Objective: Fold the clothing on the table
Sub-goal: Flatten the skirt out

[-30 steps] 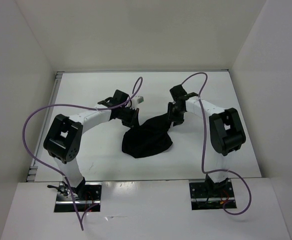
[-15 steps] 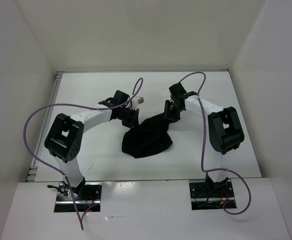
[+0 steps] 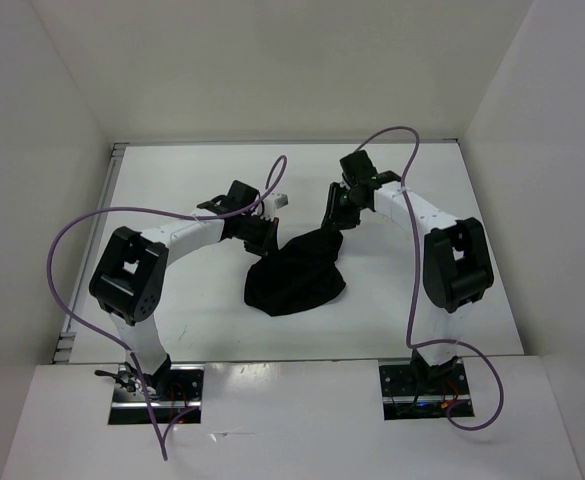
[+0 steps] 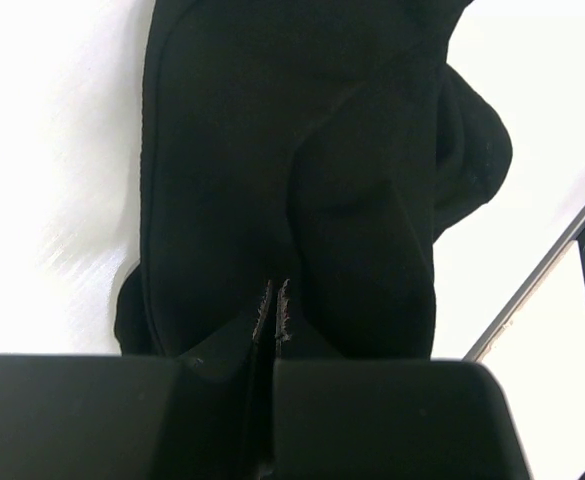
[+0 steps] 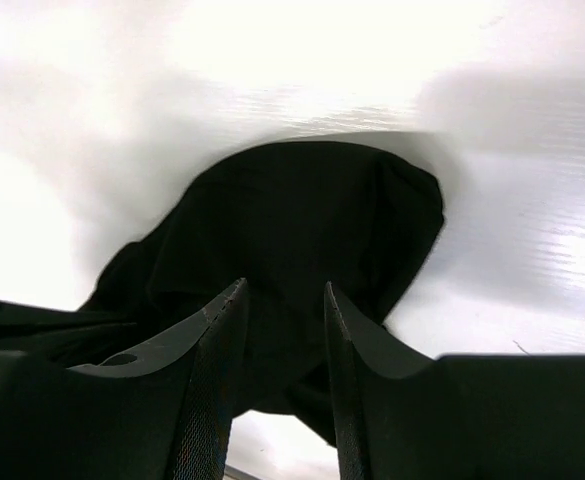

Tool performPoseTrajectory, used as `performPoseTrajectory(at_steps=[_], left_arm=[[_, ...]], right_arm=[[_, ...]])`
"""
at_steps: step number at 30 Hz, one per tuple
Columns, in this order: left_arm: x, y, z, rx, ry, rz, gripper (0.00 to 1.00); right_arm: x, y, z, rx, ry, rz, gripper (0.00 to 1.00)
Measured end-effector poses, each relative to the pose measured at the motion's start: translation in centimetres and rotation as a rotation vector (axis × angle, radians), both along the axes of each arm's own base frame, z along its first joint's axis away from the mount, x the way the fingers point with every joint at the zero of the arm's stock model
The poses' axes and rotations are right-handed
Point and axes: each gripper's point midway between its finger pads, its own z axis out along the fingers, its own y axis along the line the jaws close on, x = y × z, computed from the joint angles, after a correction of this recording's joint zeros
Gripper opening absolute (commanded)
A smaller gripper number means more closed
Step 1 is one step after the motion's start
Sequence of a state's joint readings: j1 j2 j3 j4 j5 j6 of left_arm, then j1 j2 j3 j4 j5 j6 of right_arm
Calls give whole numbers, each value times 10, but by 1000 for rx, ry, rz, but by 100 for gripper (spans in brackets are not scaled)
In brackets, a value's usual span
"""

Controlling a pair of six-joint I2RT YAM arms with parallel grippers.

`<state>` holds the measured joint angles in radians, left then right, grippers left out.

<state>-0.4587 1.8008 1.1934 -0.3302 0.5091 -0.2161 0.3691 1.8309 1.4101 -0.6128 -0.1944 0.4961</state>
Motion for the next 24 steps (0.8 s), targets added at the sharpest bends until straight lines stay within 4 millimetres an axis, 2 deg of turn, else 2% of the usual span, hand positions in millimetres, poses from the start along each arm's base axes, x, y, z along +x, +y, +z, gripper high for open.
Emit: performPoseTrajectory(at_steps=[7, 15, 17, 18, 19, 22, 24], left_arm=[[1, 1, -1, 5, -3, 4, 2], [1, 1, -1, 6, -2, 4, 2], [1, 1, -1, 6, -3, 4, 2], [1, 1, -1, 6, -3, 4, 2], [1, 1, -1, 6, -3, 4, 2], [1, 1, -1, 6, -3, 4, 2], [1, 1, -1, 6, -4, 4, 2]], right_arm=[[-3, -11, -9, -58, 23, -26, 42], [-19, -6, -35, -65, 95, 13, 42], [-27, -3, -46, -74, 121, 37, 27], [-32, -1, -52, -80, 137, 52, 10], [-36, 0, -57, -87, 150, 67, 3], [-51, -2, -67, -114, 186, 84, 0], [-57, -8, -62, -142, 187, 77, 0]])
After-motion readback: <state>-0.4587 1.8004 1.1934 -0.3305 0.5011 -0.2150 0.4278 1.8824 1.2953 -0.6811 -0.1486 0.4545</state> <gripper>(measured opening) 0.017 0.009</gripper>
